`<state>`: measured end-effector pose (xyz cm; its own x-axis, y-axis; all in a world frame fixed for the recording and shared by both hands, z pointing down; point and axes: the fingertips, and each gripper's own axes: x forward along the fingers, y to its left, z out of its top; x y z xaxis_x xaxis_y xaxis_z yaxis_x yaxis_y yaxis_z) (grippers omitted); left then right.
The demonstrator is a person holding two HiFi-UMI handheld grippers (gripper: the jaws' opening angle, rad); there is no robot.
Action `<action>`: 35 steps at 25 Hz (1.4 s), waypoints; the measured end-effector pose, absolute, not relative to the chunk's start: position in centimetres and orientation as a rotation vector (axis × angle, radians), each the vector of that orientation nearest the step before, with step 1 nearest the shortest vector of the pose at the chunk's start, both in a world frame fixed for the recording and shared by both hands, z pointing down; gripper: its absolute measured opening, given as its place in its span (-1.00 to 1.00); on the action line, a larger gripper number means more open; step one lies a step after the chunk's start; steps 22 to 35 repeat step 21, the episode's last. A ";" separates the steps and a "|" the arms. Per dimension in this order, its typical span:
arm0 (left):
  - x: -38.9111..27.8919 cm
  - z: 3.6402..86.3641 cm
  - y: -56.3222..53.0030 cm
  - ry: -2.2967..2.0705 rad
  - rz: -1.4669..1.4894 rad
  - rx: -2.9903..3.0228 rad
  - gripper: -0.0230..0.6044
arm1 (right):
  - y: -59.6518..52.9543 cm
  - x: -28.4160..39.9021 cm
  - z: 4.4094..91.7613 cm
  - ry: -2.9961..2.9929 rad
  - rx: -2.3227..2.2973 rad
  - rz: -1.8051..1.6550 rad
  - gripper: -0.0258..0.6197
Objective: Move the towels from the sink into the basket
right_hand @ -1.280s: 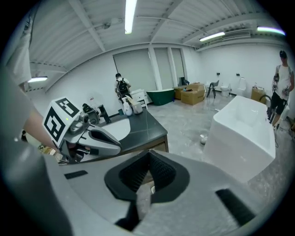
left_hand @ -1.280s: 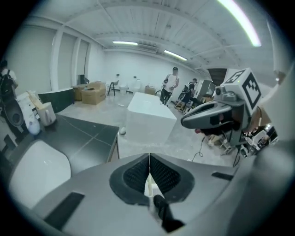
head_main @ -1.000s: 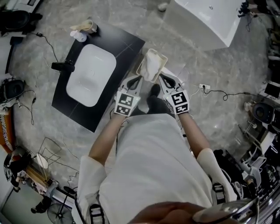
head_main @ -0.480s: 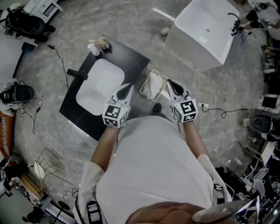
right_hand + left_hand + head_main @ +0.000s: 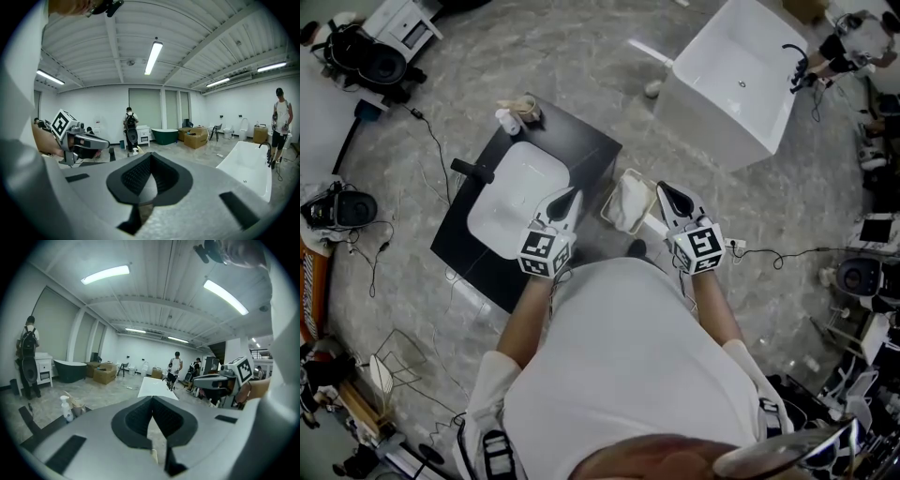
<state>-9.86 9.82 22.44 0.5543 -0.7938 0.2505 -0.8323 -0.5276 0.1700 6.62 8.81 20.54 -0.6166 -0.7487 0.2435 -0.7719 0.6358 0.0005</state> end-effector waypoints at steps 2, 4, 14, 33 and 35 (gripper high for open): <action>-9.9 22.3 10.0 -1.356 0.197 2.522 -0.90 | 8.9 6.7 20.3 -2.638 1.247 0.149 -0.92; -10.0 22.3 10.2 -1.357 0.190 2.521 -0.90 | 9.0 6.8 20.2 -2.637 1.251 0.144 -0.92; -10.1 22.6 10.6 -1.363 0.177 2.494 -0.90 | 9.5 7.2 20.0 -2.634 1.268 0.154 -0.92; -10.4 22.8 10.7 -1.363 0.177 2.492 -0.90 | 9.6 6.9 20.5 -2.626 1.275 0.170 -0.92; -10.4 22.8 10.7 -1.363 0.177 2.492 -0.90 | 9.6 6.9 20.5 -2.626 1.275 0.170 -0.92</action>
